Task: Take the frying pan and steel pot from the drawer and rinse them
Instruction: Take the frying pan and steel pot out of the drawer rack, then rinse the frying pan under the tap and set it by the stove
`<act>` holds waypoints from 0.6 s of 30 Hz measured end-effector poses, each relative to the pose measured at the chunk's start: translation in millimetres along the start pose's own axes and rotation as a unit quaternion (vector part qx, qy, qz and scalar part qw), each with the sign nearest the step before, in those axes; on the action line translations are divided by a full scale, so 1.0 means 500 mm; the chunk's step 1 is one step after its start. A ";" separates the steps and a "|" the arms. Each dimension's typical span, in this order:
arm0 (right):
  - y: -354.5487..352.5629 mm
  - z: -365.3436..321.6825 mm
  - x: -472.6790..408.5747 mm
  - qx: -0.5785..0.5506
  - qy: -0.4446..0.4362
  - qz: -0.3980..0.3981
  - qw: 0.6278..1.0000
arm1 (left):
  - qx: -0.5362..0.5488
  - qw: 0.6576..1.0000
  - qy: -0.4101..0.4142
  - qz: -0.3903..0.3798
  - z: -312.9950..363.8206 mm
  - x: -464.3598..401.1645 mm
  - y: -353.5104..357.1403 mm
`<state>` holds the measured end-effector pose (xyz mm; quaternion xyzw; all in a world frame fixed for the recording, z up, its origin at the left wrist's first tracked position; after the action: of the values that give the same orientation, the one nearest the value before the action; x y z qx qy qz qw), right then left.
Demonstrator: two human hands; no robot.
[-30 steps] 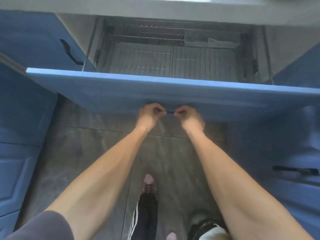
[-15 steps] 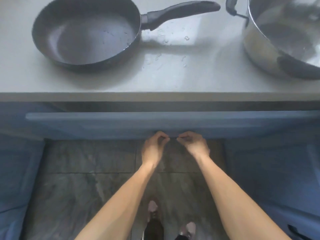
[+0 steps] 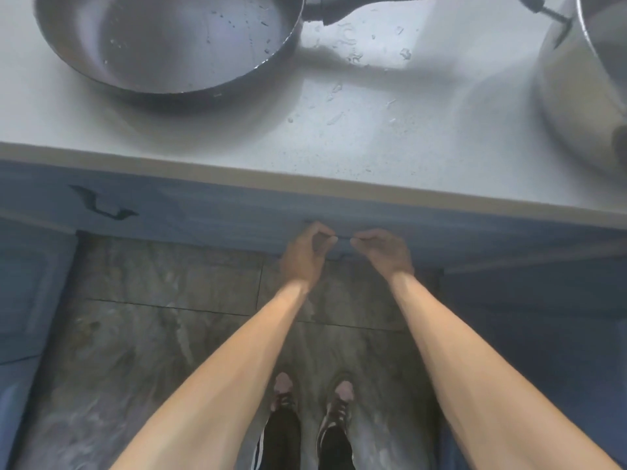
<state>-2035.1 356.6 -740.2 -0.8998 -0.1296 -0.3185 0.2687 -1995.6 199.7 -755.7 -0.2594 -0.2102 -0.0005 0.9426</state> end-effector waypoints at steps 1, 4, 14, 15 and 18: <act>0.003 0.006 -0.004 -0.004 -0.004 -0.002 1.000 | -0.005 1.000 -0.004 -0.004 0.002 -0.001 -0.003; 0.004 0.011 -0.007 -0.014 -0.020 -0.005 1.000 | -0.014 0.998 -0.041 -0.034 0.011 -0.003 -0.007; -0.170 -0.149 0.353 -0.108 -0.080 -0.194 0.972 | -0.026 0.971 0.034 -0.237 0.215 0.333 -0.292; -0.198 -0.190 0.406 -0.084 -0.110 -0.213 0.967 | -0.010 0.979 0.031 -0.200 0.247 0.363 -0.355; -0.261 -0.320 0.503 -0.043 -0.185 -0.213 0.958 | 0.023 0.998 0.048 -0.045 0.321 0.406 -0.531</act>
<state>-1976.6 388.8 -421.9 -0.9051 -0.3521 -0.2020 0.1267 -1903.3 70.4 -421.0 -0.2278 -0.1766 -0.0508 0.9562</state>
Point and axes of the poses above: each hand's wrist, its own x-axis away from the middle knuckle, its own y-axis out of the palm, z = x × y, the point moved 2 cm from there along -x, towards the middle knuckle, and after that the axes turned 10 degrees about -z, right-handed, at the moved point
